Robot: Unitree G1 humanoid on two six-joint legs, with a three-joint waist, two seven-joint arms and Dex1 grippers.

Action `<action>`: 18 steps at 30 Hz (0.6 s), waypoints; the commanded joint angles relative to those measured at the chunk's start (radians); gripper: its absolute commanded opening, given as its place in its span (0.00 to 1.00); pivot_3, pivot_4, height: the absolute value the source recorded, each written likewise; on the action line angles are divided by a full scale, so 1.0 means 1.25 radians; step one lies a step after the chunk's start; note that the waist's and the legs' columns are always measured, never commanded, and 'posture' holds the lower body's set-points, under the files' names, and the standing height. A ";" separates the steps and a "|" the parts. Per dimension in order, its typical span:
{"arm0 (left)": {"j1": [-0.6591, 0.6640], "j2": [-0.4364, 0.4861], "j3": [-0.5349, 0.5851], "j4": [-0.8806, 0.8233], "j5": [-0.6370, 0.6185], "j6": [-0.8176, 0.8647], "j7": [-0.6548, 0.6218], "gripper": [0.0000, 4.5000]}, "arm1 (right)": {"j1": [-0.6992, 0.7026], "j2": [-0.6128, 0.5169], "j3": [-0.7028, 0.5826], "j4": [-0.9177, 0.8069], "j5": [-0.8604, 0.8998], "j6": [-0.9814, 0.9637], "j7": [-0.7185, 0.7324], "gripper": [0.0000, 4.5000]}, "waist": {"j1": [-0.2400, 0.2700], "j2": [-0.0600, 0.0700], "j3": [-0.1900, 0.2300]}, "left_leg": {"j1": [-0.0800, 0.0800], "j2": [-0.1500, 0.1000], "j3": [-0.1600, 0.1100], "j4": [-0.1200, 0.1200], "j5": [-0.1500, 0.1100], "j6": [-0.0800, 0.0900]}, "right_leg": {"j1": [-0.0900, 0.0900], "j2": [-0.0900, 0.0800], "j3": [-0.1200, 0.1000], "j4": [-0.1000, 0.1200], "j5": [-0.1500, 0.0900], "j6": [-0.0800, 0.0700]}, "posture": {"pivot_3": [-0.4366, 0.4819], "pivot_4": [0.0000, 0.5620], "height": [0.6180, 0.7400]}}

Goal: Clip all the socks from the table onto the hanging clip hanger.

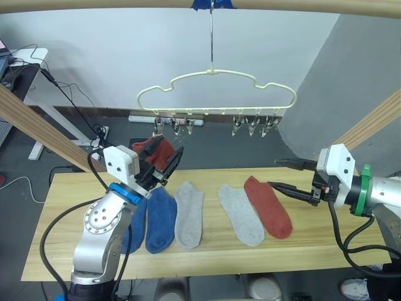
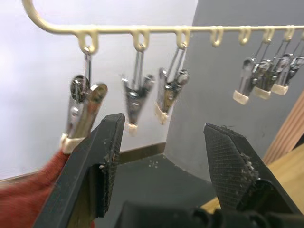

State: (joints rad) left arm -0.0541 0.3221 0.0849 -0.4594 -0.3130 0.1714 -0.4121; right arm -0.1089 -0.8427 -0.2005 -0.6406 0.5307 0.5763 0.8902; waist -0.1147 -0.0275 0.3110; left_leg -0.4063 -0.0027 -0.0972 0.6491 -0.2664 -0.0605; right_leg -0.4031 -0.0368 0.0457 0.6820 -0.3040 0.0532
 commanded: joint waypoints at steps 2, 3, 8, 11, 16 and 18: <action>-0.012 -0.021 -0.013 -0.016 0.033 -0.029 0.032 0.65 | -0.020 -0.004 -0.005 -0.014 0.017 -0.003 -0.008 0.61 | 0.000 0.000 0.000 | 0.000 0.000 0.000 0.000 0.000 0.000 | 0.000 0.000 0.000 0.000 0.000 0.000 | 0.18 0.58 1.00; -0.017 -0.026 -0.016 -0.010 0.037 -0.033 0.035 0.65 | -0.022 -0.006 -0.006 -0.013 0.019 -0.002 -0.007 0.61 | 0.000 0.000 0.000 | 0.000 0.000 0.000 0.000 0.000 0.000 | 0.000 0.000 0.000 0.000 0.000 0.000 | 0.18 0.58 1.00; -0.048 -0.058 -0.027 0.022 0.043 -0.030 0.056 0.65 | -0.032 -0.007 -0.005 -0.010 0.020 0.001 -0.010 0.61 | 0.000 0.000 0.000 | 0.000 -0.001 0.000 0.001 0.000 0.000 | 0.000 0.000 0.000 0.000 0.000 0.000 | 0.17 0.57 1.00; -0.063 -0.065 -0.026 0.038 0.044 -0.033 0.059 0.65 | -0.032 -0.011 -0.009 -0.010 0.026 0.006 -0.008 0.61 | -0.001 0.000 0.000 | 0.000 -0.001 0.000 0.002 0.000 0.000 | 0.000 0.000 0.000 0.000 0.000 0.001 | 0.16 0.57 1.00; -0.073 -0.076 -0.031 0.054 0.043 -0.042 0.061 0.65 | -0.038 -0.018 -0.012 -0.004 0.035 0.013 -0.005 0.61 | -0.003 0.000 0.000 | -0.001 -0.001 0.000 0.003 0.000 0.000 | 0.000 0.000 0.000 0.001 0.000 0.001 | 0.16 0.57 1.00; -0.071 -0.081 -0.032 0.054 0.047 -0.054 0.063 0.61 | -0.037 -0.020 -0.013 -0.003 0.035 0.012 -0.005 0.62 | -0.004 0.000 0.000 | -0.002 0.000 -0.001 0.005 0.000 0.000 | 0.000 0.000 -0.001 0.001 0.000 0.001 | 0.16 0.57 1.00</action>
State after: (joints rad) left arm -0.1425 0.2275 0.0472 -0.3751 -0.2608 0.1380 -0.3379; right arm -0.1492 -0.8549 -0.1940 -0.6255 0.5542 0.5972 0.8805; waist -0.1193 -0.0276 0.3110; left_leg -0.4091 -0.0032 -0.0983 0.6575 -0.2666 -0.0598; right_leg -0.4026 -0.0367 0.0448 0.6837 -0.3032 0.0544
